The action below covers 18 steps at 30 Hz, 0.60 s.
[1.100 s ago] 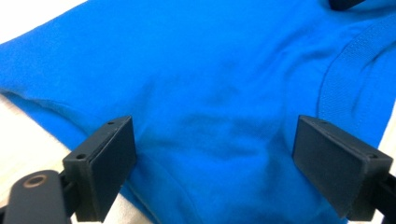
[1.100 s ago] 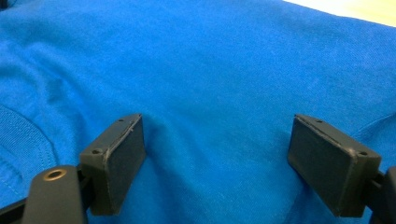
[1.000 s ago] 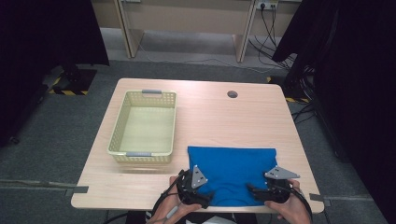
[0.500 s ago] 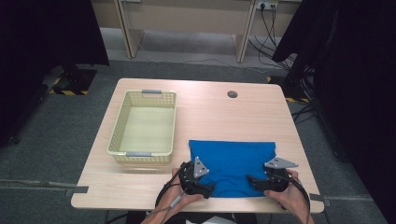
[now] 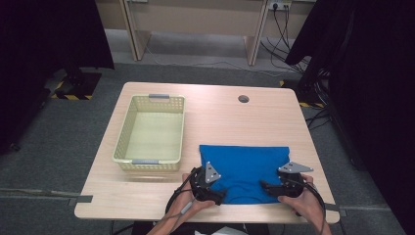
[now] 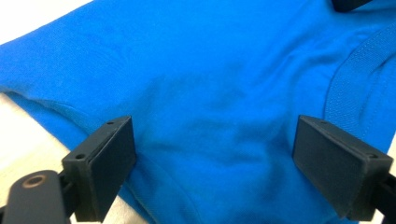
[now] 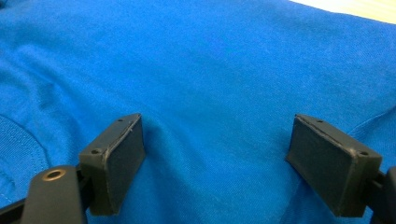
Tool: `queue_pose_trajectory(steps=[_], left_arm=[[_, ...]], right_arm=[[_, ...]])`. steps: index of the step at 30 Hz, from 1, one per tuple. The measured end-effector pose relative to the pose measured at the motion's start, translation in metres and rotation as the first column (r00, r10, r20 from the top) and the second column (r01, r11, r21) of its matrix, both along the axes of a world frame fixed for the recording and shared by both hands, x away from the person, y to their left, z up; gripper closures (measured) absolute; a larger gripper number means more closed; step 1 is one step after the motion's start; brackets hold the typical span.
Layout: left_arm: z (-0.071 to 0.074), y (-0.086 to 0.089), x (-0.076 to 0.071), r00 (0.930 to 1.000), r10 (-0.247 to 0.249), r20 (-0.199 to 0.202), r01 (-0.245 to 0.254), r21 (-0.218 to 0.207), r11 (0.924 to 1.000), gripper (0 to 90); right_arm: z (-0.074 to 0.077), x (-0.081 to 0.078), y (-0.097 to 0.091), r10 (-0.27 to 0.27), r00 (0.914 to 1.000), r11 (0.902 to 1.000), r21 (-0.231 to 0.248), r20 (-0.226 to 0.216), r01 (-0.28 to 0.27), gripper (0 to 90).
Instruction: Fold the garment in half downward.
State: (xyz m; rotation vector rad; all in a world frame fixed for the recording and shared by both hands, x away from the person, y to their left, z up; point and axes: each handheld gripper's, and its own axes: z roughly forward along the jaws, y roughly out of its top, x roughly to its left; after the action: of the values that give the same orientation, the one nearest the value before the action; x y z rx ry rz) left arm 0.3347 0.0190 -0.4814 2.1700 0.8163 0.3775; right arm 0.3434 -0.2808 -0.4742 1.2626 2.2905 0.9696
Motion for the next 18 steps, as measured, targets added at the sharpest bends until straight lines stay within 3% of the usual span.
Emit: queue_pose_trajectory(steps=[12,18], left_arm=[[0.0002,-0.0044,0.0049,1.0000,0.002,0.000,-0.002,0.002,1.0000,11.8],[0.0009,-0.0029,0.0042,1.0000,0.003,0.004,-0.003,-0.020,0.9998,10.4]], right_arm=[[0.0002,0.0068,-0.0047,0.003,1.0000,1.0000,0.001,-0.001,-0.003,18.4],[0.0004,0.0027,-0.0027,-0.031,0.9992,0.9994,0.016,0.025,0.030,16.9]])
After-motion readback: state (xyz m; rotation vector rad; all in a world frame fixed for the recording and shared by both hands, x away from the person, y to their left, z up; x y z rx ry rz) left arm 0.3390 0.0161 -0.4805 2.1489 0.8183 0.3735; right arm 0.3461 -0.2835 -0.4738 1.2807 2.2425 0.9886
